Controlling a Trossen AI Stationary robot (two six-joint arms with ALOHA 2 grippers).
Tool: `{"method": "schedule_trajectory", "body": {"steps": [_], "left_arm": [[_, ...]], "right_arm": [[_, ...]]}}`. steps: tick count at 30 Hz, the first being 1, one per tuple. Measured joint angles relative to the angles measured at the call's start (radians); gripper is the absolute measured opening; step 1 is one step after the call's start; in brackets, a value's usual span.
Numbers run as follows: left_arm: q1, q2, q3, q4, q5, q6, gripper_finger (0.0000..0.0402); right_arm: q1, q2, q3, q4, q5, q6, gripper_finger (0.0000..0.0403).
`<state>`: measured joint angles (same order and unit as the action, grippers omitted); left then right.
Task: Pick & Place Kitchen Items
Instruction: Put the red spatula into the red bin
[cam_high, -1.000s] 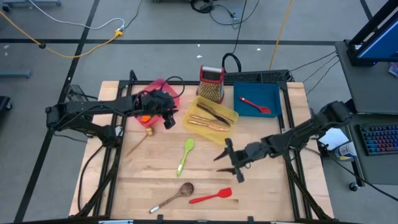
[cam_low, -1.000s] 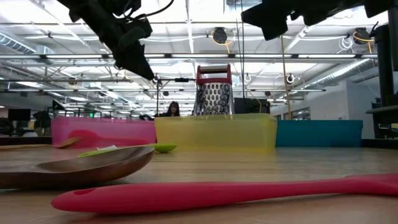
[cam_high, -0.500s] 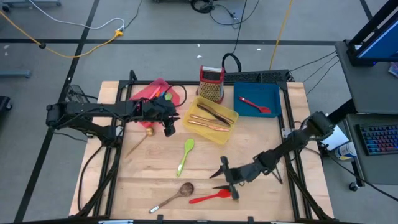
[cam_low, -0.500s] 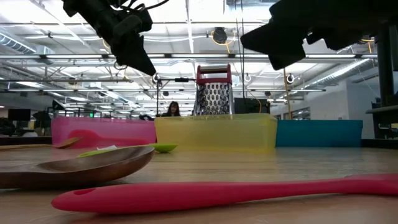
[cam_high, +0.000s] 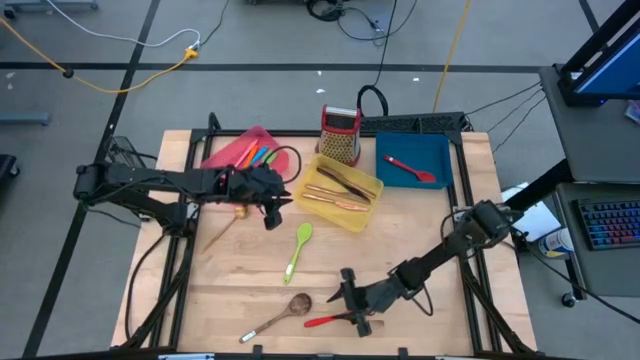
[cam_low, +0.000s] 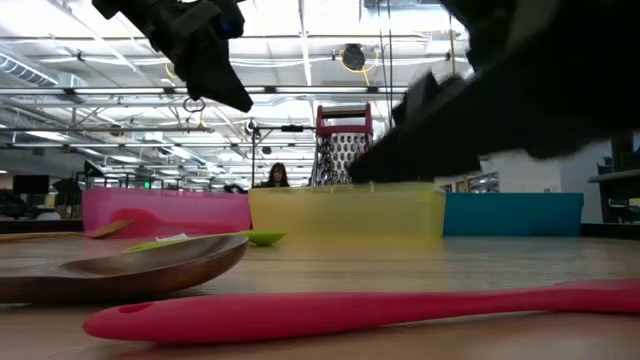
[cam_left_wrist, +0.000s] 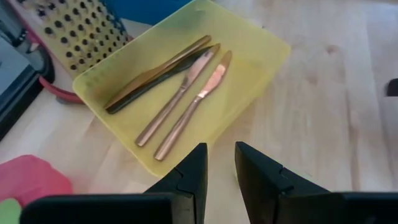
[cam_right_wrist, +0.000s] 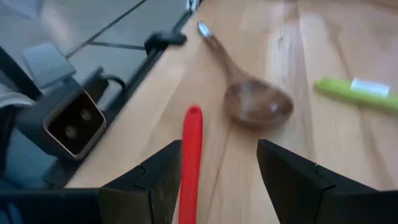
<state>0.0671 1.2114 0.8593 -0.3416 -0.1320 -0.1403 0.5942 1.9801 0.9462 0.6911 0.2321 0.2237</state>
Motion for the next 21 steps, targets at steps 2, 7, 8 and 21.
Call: {"method": "schedule_trajectory", "body": {"steps": [2, 7, 8, 21], "left_arm": [[-0.013, 0.000, 0.000, 0.000, 0.000, -0.002, 0.0088], [-0.048, 0.000, 0.000, 0.003, 0.000, -0.036, 0.0088], [-0.053, 0.000, 0.000, 0.003, 0.000, -0.044, 0.0088], [-0.129, 0.000, 0.000, 0.011, -0.002, -0.144, 0.0088]], "right_arm": [[0.006, 0.024, -0.001, 0.015, 0.000, 0.010, 0.0201], [0.023, 0.087, 0.032, 0.038, 0.002, 0.003, 0.0201], [0.025, 0.102, 0.046, 0.035, 0.002, 0.002, 0.0201], [0.035, 0.212, 0.106, 0.045, 0.055, -0.006, 0.0193]]}}
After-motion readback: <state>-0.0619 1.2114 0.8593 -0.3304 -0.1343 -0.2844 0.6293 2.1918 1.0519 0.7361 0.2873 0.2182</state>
